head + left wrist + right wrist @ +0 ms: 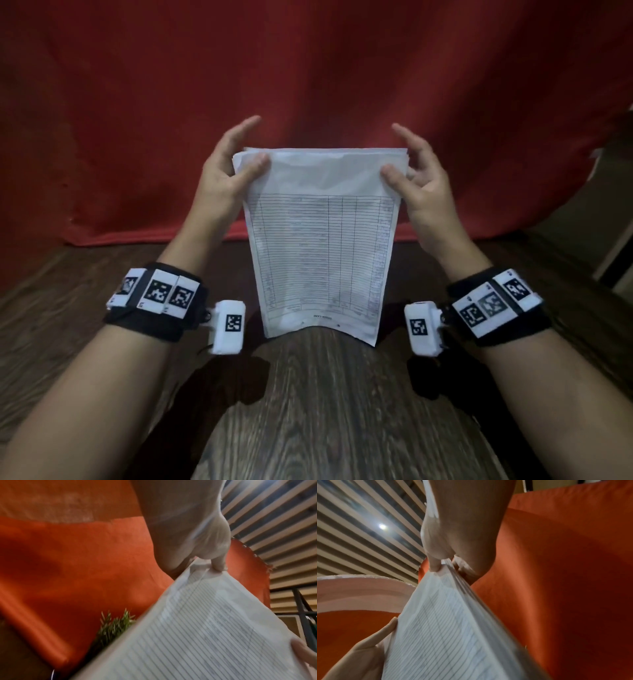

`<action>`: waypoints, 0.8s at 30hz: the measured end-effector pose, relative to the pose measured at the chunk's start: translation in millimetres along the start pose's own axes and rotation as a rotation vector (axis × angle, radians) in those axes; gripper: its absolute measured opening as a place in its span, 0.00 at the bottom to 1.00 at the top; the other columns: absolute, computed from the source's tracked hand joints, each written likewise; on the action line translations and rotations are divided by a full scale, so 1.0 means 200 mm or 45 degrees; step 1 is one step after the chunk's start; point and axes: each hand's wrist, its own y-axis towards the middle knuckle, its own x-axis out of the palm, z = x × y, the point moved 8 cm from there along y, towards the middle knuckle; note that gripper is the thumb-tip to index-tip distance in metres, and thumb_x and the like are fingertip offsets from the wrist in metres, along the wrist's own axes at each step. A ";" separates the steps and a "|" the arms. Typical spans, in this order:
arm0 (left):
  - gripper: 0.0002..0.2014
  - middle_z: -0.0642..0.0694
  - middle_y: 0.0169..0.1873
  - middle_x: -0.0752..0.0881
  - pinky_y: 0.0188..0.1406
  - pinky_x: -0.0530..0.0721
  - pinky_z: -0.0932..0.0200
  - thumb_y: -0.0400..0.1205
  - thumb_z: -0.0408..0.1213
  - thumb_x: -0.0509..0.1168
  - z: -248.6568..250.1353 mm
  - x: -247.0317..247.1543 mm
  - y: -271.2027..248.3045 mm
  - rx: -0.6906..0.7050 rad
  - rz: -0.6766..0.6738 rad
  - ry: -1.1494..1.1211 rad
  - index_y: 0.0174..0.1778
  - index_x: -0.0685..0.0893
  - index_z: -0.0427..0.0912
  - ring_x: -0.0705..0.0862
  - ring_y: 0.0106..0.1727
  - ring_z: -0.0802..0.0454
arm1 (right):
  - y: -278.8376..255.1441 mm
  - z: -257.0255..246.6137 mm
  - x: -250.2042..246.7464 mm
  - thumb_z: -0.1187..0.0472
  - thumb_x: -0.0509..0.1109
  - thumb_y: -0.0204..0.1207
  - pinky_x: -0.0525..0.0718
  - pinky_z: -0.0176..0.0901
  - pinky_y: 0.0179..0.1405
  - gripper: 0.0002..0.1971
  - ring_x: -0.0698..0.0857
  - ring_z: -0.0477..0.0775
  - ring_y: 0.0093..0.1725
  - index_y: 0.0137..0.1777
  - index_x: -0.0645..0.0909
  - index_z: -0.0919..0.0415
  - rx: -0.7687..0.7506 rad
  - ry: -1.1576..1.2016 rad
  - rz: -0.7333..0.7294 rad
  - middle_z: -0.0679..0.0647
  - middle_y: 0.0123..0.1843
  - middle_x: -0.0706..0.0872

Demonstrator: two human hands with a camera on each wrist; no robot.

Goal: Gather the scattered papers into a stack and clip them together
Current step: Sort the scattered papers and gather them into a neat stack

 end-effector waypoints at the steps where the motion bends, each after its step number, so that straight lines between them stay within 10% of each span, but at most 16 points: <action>1: 0.23 0.49 0.57 0.88 0.57 0.89 0.56 0.87 0.39 0.72 -0.04 0.01 -0.01 -0.050 0.029 -0.111 0.78 0.80 0.51 0.88 0.55 0.53 | -0.01 0.03 0.01 0.71 0.69 0.86 0.91 0.42 0.49 0.27 0.93 0.49 0.49 0.81 0.70 0.52 0.034 0.080 0.014 0.50 0.49 0.94; 11: 0.07 0.41 0.50 0.95 0.51 0.94 0.51 0.88 0.37 0.69 -0.19 0.12 -0.10 -0.316 0.049 -0.400 0.56 0.91 0.40 0.95 0.49 0.46 | -0.13 0.26 0.07 0.58 0.76 0.81 0.93 0.56 0.55 0.10 0.94 0.62 0.53 0.58 0.87 0.63 0.276 0.235 0.223 0.62 0.55 0.94; 19: 0.20 0.40 0.63 0.93 0.66 0.89 0.42 0.79 0.46 0.77 -0.39 0.16 -0.29 -0.453 -0.051 -0.289 0.65 0.89 0.41 0.92 0.64 0.40 | -0.29 0.45 0.08 0.55 0.75 0.83 0.91 0.33 0.48 0.04 0.93 0.36 0.47 0.54 0.85 0.53 0.412 0.105 0.244 0.35 0.42 0.94; 24: 0.17 0.45 0.58 0.95 0.62 0.91 0.48 0.78 0.47 0.80 -0.38 0.12 -0.27 -0.387 0.049 -0.298 0.59 0.91 0.45 0.94 0.60 0.45 | -0.26 0.43 0.09 0.53 0.76 0.80 0.90 0.38 0.53 0.08 0.93 0.45 0.57 0.57 0.88 0.50 0.300 0.163 0.296 0.43 0.52 0.95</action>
